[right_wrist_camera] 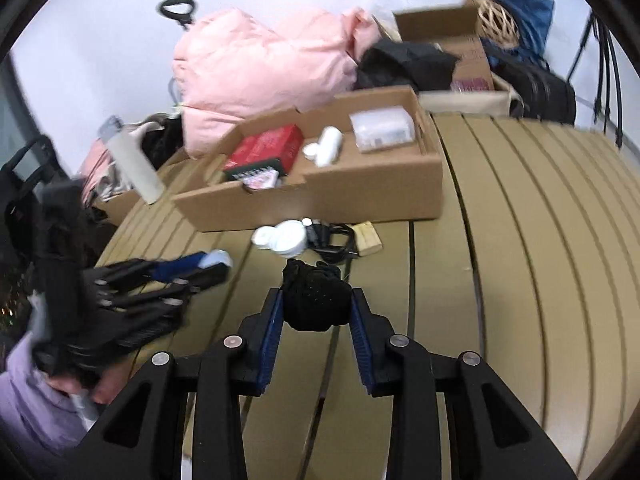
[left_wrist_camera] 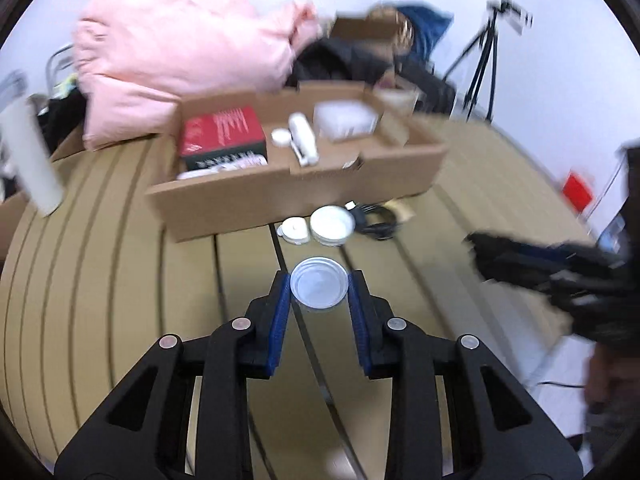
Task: Organize objects
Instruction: 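Grasp the large white round lid with the left gripper while the right gripper grasps the black pouch, then carry the lid and pouch over the cardboard tray and open both grippers, then withdraw both grippers from the tray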
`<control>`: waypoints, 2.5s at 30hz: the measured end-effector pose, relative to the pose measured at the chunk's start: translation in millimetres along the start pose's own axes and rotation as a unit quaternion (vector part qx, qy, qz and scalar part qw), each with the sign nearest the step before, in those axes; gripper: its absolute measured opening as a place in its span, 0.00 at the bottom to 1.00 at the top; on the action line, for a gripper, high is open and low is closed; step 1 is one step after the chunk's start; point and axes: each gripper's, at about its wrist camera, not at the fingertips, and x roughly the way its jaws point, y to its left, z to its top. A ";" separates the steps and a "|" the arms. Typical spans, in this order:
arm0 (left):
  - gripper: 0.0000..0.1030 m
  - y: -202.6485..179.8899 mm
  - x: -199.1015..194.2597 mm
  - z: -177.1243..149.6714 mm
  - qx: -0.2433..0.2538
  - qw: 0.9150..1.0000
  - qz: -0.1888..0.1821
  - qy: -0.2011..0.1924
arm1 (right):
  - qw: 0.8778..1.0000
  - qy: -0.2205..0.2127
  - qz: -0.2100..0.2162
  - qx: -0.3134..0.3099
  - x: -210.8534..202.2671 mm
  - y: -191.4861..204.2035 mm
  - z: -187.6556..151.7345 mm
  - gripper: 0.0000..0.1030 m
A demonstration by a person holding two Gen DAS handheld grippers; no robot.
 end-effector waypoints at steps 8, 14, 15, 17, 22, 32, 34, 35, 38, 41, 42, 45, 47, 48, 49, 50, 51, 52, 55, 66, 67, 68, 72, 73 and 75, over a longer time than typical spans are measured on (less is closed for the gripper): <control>0.25 -17.6 -147.2 -54.2 -0.013 0.997 0.017 -0.073 | 0.999 -0.008 -0.011 -0.030 -100.9 17.8 -71.5 0.34; 0.25 -24.0 -157.6 -62.4 -0.021 0.997 0.024 -0.073 | 1.000 -0.002 -0.012 -0.014 -118.5 22.2 -98.3 0.34; 0.25 -24.2 -154.7 -60.9 -0.021 0.997 0.023 -0.070 | 1.000 -0.005 -0.011 -0.014 -119.8 23.5 -97.1 0.35; 0.25 -24.6 -148.7 -57.7 -0.015 0.998 0.018 -0.064 | 1.000 -0.018 -0.004 -0.020 -123.6 26.5 -94.4 0.34; 0.25 -14.6 -120.0 -3.5 -0.016 0.999 -0.014 -0.036 | 0.999 -0.021 0.004 -0.031 -111.0 22.4 -63.5 0.34; 0.25 18.4 34.4 192.5 -0.020 1.000 -0.004 -0.023 | 0.996 -0.025 0.085 -0.019 -13.7 -19.3 144.4 0.35; 0.25 28.3 92.7 213.7 -0.013 1.000 0.021 0.013 | 0.997 -0.002 0.069 -0.018 31.6 -22.8 179.7 0.35; 0.25 37.9 124.3 220.8 -0.033 0.999 0.023 0.036 | 0.998 0.011 0.056 -0.018 55.6 -24.2 193.0 0.35; 0.25 51.5 181.3 228.0 -0.060 0.996 0.010 0.070 | 0.998 0.058 0.037 -0.011 129.1 -29.9 213.1 0.35; 0.25 54.2 222.6 227.2 -0.044 0.994 0.035 0.096 | 0.996 0.089 0.023 -0.005 174.4 -37.2 213.3 0.35; 0.25 56.2 235.9 226.0 -0.043 0.992 0.044 0.109 | 0.995 0.100 0.015 -0.006 188.9 -38.8 210.6 0.36; 0.32 60.6 255.8 222.9 -0.048 0.990 0.031 0.132 | 0.993 0.115 -0.009 -0.024 213.4 -40.0 200.6 0.41; 0.43 64.0 255.7 222.3 -0.050 0.990 0.024 0.127 | 0.992 0.113 -0.026 -0.045 217.8 -36.7 197.4 0.71; 0.46 64.3 253.6 222.1 -0.050 0.991 0.026 0.123 | 0.993 0.103 -0.027 -0.055 214.8 -34.6 196.2 0.85; 0.47 64.8 247.9 222.7 -0.050 0.991 0.027 0.118 | 0.994 0.094 -0.022 -0.057 210.0 -34.2 196.9 0.85; 0.47 65.8 239.3 224.0 -0.052 0.992 0.027 0.113 | 0.995 0.084 -0.017 -0.053 202.8 -35.0 199.7 0.85; 0.47 67.4 229.9 226.6 -0.055 0.992 0.028 0.109 | 0.996 0.075 -0.010 -0.047 194.0 -36.0 203.7 0.85; 0.49 69.6 220.4 230.0 -0.059 0.993 0.028 0.103 | 0.997 0.068 -0.001 -0.041 183.3 -36.8 208.3 0.85; 0.61 73.5 178.1 239.8 -0.062 0.994 0.036 0.083 | 0.998 0.048 -0.001 -0.039 143.4 -35.6 222.2 0.85; 0.92 64.4 -39.8 189.8 0.018 0.996 0.082 0.004 | 0.994 0.044 -0.073 -0.074 -16.3 -41.6 182.9 0.85; 0.93 62.5 -50.5 183.9 0.018 0.996 0.085 -0.005 | 0.994 0.043 -0.074 -0.072 -27.0 -40.7 175.3 0.85; 0.93 59.6 -65.2 176.4 0.015 0.996 0.089 -0.013 | 0.994 0.042 -0.074 -0.068 -36.3 -39.8 168.2 0.85; 0.93 44.4 -91.8 153.9 0.015 0.996 0.083 -0.015 | 0.996 0.029 -0.062 -0.058 -68.4 -27.5 143.2 0.85; 0.93 39.7 -95.4 147.9 0.016 0.996 0.084 -0.014 | 0.996 0.023 -0.060 -0.059 -76.4 -23.2 137.3 0.85; 0.93 27.9 -104.5 127.1 0.026 0.996 0.089 -0.003 | 0.996 0.009 -0.059 -0.061 -92.6 -14.6 122.3 0.85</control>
